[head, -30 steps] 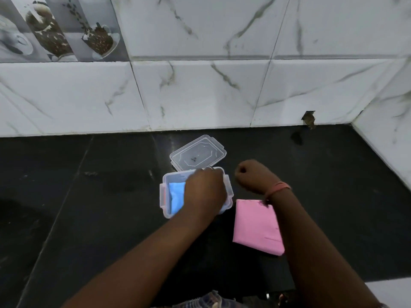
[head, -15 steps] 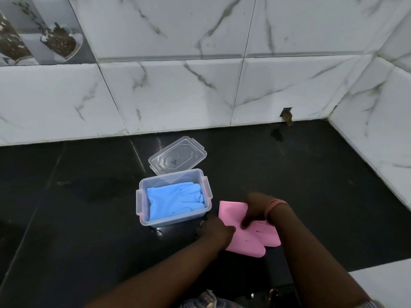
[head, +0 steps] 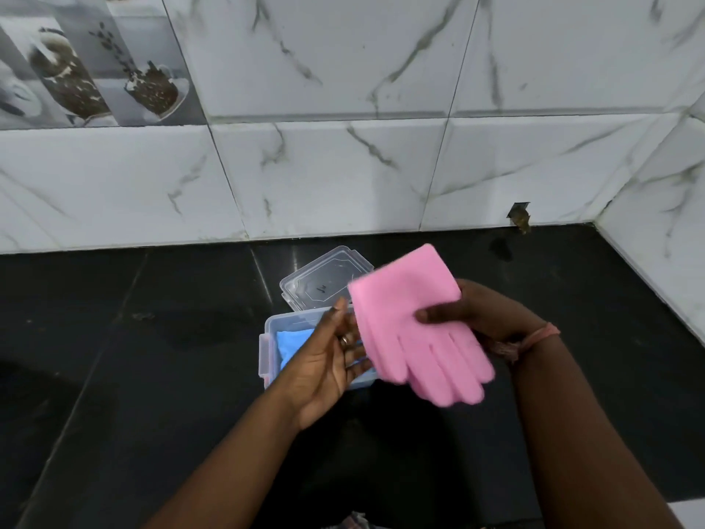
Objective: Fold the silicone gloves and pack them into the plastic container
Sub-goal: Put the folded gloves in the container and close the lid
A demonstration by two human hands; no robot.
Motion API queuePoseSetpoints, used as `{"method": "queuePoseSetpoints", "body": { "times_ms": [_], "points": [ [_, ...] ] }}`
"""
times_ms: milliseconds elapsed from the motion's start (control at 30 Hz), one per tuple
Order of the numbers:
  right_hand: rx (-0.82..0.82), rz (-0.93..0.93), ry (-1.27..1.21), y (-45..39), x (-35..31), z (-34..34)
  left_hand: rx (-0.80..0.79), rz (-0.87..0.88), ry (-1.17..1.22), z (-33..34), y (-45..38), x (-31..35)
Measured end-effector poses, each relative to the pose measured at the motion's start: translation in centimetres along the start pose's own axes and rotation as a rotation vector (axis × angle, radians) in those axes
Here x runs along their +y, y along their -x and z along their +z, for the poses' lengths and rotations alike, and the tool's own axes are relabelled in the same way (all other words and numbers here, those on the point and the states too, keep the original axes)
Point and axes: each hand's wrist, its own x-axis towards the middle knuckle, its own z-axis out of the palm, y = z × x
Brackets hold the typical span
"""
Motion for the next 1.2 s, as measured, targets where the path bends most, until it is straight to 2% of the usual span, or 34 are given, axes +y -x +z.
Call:
{"method": "queuePoseSetpoints", "body": {
  "times_ms": [133,300,367,467,533,633,767,867,1067,1200],
  "points": [
    [0.107,0.022,-0.399,-4.1,2.4,5.3,-0.016,0.049,0.215,-1.8,-0.2,0.5],
    [0.319,0.049,-0.707,-7.5,5.7,11.7,-0.012,0.099,0.367,-3.8,0.8,0.3],
    [0.366,0.037,-0.716,-7.7,6.5,12.9,0.006,0.083,0.378,-4.8,1.0,0.1],
    [0.437,0.005,-0.481,-7.5,7.2,13.3,0.021,0.070,0.316,-5.8,0.7,0.1],
    [0.422,-0.022,-0.387,-7.0,7.2,13.0,0.013,0.069,0.250,-6.6,0.4,0.4],
    [0.312,-0.079,-0.539,-6.0,6.4,12.0,-0.013,0.054,0.205,-7.4,0.6,1.9],
    [0.242,-0.021,-0.710,-5.8,5.4,8.8,-0.046,-0.041,0.100,-8.8,0.8,4.1],
    [0.172,0.065,-0.527,-6.3,5.3,7.5,-0.058,-0.178,-0.022,-9.7,0.2,5.6],
    [0.337,0.186,0.311,-7.2,5.3,7.8,0.042,-0.371,-0.363,-10.5,-2.5,7.2],
    [0.420,0.222,0.533,-7.6,5.4,9.5,0.102,-0.463,-0.525,-10.1,-4.0,7.7]
  ]
}}
